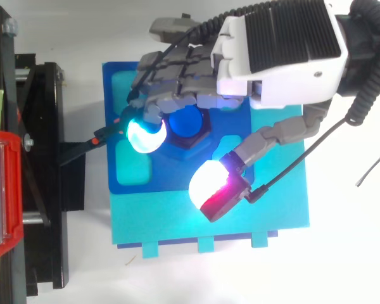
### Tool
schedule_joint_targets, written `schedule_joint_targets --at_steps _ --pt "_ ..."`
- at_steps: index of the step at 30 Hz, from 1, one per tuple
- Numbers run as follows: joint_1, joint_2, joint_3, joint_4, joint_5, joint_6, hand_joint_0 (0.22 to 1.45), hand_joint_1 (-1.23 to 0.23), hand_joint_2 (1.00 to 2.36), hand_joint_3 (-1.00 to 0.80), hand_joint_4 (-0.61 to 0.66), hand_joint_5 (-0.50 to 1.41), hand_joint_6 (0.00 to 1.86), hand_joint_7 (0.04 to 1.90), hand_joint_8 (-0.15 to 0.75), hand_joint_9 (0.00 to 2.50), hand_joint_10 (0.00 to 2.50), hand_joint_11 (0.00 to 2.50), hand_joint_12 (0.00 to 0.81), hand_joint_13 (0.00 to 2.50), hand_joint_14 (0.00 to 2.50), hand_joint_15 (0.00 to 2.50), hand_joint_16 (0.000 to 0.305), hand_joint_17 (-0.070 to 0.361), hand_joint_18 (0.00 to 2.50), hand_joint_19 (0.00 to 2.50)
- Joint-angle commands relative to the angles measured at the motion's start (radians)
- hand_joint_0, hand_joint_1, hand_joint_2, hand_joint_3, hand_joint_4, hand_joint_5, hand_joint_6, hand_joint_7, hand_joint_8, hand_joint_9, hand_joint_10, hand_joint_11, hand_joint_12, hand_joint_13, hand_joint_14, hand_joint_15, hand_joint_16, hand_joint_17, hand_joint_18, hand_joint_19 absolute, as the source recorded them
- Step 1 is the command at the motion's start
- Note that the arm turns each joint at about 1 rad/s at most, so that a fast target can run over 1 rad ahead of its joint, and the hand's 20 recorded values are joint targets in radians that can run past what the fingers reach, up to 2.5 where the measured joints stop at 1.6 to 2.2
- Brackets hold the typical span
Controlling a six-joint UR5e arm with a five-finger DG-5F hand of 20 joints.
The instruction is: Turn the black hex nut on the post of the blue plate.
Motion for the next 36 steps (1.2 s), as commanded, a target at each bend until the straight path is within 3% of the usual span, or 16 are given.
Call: schedule_joint_targets --at_steps 1,19,24,29,36 --pt "-0.014 0.0 0.0 0.0 -0.018 -0.001 0.49 -0.31 1.0 -0.5 0.25 -0.18 0.5 0.88 0.279 0.38 0.0 0.05 0.382 0.26 0.0 0.0 0.055 0.123 0.01 0.04" --pt "-0.08 0.0 0.0 0.0 -0.101 -0.015 0.49 -0.32 1.0 -0.5 0.25 -0.18 0.5 0.88 0.28 0.38 0.0 0.04 0.383 0.27 0.0 0.0 0.054 0.122 0.01 0.04" --pt "-0.107 0.0 0.0 0.0 -0.136 -0.03 0.49 -0.32 1.0 -0.5 0.25 -0.18 0.5 0.88 0.28 0.38 0.0 0.05 0.383 0.27 0.0 0.0 0.054 0.122 0.01 0.04" --pt "-0.118 0.0 0.0 0.006 -0.153 -0.029 0.49 -0.32 1.0 -0.5 0.25 -0.18 0.5 0.88 0.281 0.38 0.0 0.04 0.383 0.27 0.0 0.0 0.054 0.122 0.01 0.04" --pt "-0.113 0.0 0.026 0.006 -0.15 -0.027 0.49 -0.32 1.0 -0.5 0.25 -0.18 0.5 0.88 0.281 0.38 0.0 0.04 0.382 0.27 0.0 0.0 0.054 0.122 0.01 0.04"
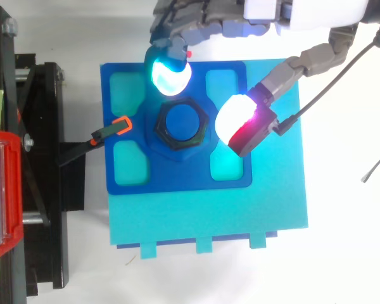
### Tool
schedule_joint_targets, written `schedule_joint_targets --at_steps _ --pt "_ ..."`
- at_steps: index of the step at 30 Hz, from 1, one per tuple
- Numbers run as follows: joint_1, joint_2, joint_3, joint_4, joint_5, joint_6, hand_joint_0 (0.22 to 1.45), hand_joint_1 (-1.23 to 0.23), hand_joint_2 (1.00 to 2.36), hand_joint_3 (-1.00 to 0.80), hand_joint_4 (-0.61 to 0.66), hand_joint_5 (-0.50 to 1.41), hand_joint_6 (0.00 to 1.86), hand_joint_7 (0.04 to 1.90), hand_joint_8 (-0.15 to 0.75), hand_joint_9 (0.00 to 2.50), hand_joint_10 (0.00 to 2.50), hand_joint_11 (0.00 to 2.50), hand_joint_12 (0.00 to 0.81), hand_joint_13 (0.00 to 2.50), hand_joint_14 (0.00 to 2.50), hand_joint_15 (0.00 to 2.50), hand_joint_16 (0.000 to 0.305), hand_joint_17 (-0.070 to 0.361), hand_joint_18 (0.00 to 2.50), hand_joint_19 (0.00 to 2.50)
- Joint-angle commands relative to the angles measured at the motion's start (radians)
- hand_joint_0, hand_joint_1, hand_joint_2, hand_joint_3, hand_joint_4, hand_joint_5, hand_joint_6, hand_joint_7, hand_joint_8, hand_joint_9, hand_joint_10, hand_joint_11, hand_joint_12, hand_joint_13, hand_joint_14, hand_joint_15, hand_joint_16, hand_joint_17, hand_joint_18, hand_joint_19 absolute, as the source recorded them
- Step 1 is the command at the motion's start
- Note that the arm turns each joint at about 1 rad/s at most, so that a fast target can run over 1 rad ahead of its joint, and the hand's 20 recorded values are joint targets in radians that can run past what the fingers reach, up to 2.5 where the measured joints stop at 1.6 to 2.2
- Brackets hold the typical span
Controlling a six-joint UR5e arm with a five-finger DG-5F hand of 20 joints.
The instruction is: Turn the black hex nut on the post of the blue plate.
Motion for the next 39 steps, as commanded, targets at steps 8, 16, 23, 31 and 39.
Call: schedule_joint_targets --at_steps 8,16,23,31,39 --pt "0.025 0.0 0.043 -0.002 0.029 0.014 0.49 -0.32 1.0 -0.5 0.25 -0.18 0.5 0.88 0.282 0.39 0.0 0.05 0.383 0.27 0.0 0.0 0.054 0.122 0.01 0.04" --pt "0.064 0.0 0.043 0.041 0.088 0.023 0.49 -0.32 1.0 -0.5 0.25 -0.18 0.5 0.88 0.282 0.39 0.0 0.05 0.382 0.27 0.0 0.0 0.054 0.122 0.01 0.04" --pt "0.143 -0.013 0.041 0.052 0.181 0.049 0.49 -0.32 1.0 -0.5 0.25 -0.18 0.5 0.88 0.282 0.39 0.0 0.05 0.382 0.27 0.0 0.0 0.054 0.122 0.0 0.04" --pt "0.18 -0.013 0.041 0.018 0.238 0.072 0.49 -0.32 1.0 -0.5 0.25 -0.18 0.5 0.88 0.282 0.39 0.0 0.05 0.382 0.27 0.0 0.0 0.054 0.121 0.0 0.04" --pt "0.192 -0.011 0.039 -0.037 0.244 0.095 0.49 -0.32 1.0 -0.5 0.25 -0.18 0.5 0.87 0.283 0.39 0.0 0.05 0.382 0.27 0.0 0.0 0.054 0.12 0.0 0.05"
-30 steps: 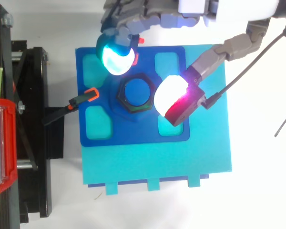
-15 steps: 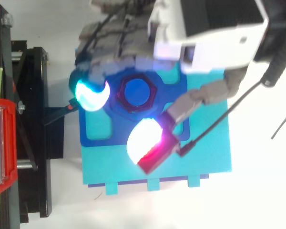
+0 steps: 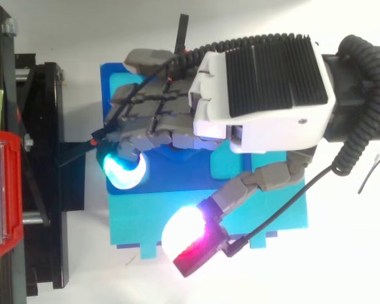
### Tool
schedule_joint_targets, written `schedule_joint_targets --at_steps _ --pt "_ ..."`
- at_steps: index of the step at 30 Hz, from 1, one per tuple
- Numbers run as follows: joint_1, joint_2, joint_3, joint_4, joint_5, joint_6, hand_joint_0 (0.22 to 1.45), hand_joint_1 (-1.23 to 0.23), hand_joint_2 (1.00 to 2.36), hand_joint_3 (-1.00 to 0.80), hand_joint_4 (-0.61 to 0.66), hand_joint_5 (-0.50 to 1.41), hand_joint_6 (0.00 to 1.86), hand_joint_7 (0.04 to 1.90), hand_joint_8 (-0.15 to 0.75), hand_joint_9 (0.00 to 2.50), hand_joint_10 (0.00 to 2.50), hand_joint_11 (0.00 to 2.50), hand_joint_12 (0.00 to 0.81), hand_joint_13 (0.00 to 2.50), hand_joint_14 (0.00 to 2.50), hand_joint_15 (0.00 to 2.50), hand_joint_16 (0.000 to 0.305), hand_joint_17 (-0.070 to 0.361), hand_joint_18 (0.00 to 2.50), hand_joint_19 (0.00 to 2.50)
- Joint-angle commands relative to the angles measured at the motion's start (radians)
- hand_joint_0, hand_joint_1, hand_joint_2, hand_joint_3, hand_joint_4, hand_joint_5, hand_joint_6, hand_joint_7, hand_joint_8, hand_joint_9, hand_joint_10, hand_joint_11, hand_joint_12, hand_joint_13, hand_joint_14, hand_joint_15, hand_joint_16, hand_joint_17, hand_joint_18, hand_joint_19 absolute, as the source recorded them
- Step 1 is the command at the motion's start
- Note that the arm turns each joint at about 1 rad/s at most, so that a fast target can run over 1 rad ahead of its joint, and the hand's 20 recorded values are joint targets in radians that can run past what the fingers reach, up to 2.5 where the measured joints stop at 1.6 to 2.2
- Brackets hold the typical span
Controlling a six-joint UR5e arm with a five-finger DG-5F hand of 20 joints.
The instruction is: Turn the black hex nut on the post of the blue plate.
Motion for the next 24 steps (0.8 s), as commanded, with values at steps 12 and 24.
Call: schedule_joint_targets --at_steps 12,24 --pt "-0.012 0.0 0.0 -0.065 -0.019 0.016 0.49 -0.32 1.0 -0.5 0.25 -0.18 0.5 0.87 0.282 0.39 0.0 0.05 0.381 0.27 0.0 0.0 0.053 0.12 0.0 0.05" --pt "-0.046 -0.001 -0.002 -0.059 -0.068 -0.015 0.49 -0.32 1.0 -0.5 0.24 -0.18 0.5 0.87 0.282 0.39 0.0 0.05 0.38 0.27 0.0 0.0 0.054 0.12 0.0 0.05"
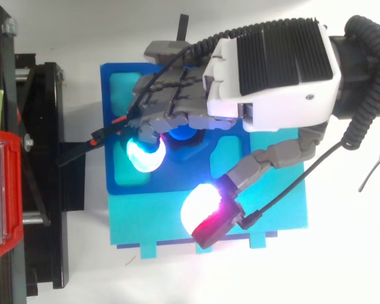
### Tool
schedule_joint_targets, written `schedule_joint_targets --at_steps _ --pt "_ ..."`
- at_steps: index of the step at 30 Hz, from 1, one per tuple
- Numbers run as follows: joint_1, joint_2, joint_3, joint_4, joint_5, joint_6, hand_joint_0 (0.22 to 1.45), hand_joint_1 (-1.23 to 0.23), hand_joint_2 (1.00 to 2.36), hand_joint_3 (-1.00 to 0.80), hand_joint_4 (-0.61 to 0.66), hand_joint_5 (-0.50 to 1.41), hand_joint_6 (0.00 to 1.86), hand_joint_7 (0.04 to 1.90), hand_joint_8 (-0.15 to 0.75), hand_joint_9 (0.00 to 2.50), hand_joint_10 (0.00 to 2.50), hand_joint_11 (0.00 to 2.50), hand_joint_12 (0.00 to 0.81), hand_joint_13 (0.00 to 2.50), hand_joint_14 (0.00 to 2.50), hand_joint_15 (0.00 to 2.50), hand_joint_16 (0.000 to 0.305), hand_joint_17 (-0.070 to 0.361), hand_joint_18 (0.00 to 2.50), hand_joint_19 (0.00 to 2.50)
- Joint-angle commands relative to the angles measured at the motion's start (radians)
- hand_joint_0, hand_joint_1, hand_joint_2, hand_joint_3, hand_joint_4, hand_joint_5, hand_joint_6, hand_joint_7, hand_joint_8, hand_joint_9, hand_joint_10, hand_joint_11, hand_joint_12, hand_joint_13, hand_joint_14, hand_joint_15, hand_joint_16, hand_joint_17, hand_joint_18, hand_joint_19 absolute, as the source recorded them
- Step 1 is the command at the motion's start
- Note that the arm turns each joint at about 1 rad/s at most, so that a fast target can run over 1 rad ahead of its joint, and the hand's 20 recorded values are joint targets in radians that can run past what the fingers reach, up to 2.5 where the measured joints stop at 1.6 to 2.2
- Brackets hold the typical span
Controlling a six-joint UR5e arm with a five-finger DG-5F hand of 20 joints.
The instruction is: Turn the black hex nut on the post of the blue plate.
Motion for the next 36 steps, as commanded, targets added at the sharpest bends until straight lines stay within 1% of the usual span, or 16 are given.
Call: schedule_joint_targets --at_steps 1,6,7,10,12,13,17,20,26,30,36 --pt "-0.008 -0.001 0.0 0.003 -0.011 -0.015 0.49 -0.32 1.0 -0.5 0.24 -0.18 0.5 0.87 0.282 0.39 0.0 0.05 0.38 0.27 0.0 0.0 0.053 0.12 0.0 0.05" --pt "-0.019 -0.001 -0.006 0.005 -0.022 -0.029 0.49 -0.32 1.0 -0.5 0.24 -0.18 0.5 0.87 0.282 0.39 0.0 0.05 0.38 0.27 0.0 0.0 0.053 0.12 0.0 0.05" --pt "-0.019 -0.001 -0.006 0.005 -0.022 -0.029 0.49 -0.32 1.0 -0.5 0.24 -0.18 0.5 0.87 0.283 0.39 0.0 0.05 0.38 0.27 0.0 0.0 0.053 0.12 0.0 0.05" --pt "-0.027 -0.001 -0.021 0.026 -0.034 -0.031 0.49 -0.32 1.0 -0.5 0.24 -0.18 0.5 0.87 0.282 0.39 0.0 0.05 0.38 0.27 0.0 0.0 0.053 0.12 0.0 0.05" --pt "-0.028 -0.001 -0.032 0.04 -0.04 -0.031 0.49 -0.32 1.0 -0.5 0.24 -0.18 0.5 0.87 0.283 0.39 0.0 0.05 0.38 0.27 0.0 0.0 0.053 0.12 0.0 0.05" --pt "-0.031 0.001 -0.04 0.058 -0.045 -0.031 0.49 -0.32 1.0 -0.5 0.24 -0.18 0.5 0.87 0.282 0.39 0.0 0.05 0.38 0.27 0.0 0.0 0.053 0.12 0.0 0.05" --pt "-0.037 -0.001 -0.05 0.083 -0.056 -0.031 0.49 -0.32 1.0 -0.5 0.24 -0.18 0.5 0.87 0.282 0.39 0.0 0.05 0.38 0.27 0.0 0.0 0.053 0.12 0.0 0.05" --pt "-0.045 0.001 -0.052 0.087 -0.071 -0.031 0.49 -0.32 1.0 -0.5 0.24 -0.18 0.5 0.87 0.283 0.39 0.0 0.05 0.379 0.27 0.0 0.0 0.053 0.12 0.0 0.05" --pt "-0.053 0.001 -0.052 0.087 -0.08 -0.031 0.49 -0.32 1.0 -0.5 0.24 -0.18 0.5 0.87 0.283 0.39 0.0 0.05 0.379 0.27 0.0 0.0 0.054 0.12 0.0 0.05" --pt "-0.056 -0.001 -0.052 0.098 -0.083 -0.031 0.49 -0.32 1.0 -0.5 0.24 -0.18 0.5 0.87 0.284 0.39 0.0 0.05 0.378 0.27 0.0 0.0 0.054 0.121 0.0 0.05" --pt "-0.068 0.001 -0.052 0.106 -0.103 -0.032 0.49 -0.32 1.0 -0.5 0.24 -0.18 0.5 0.87 0.283 0.39 0.0 0.05 0.379 0.27 0.0 0.0 0.053 0.12 0.0 0.05"
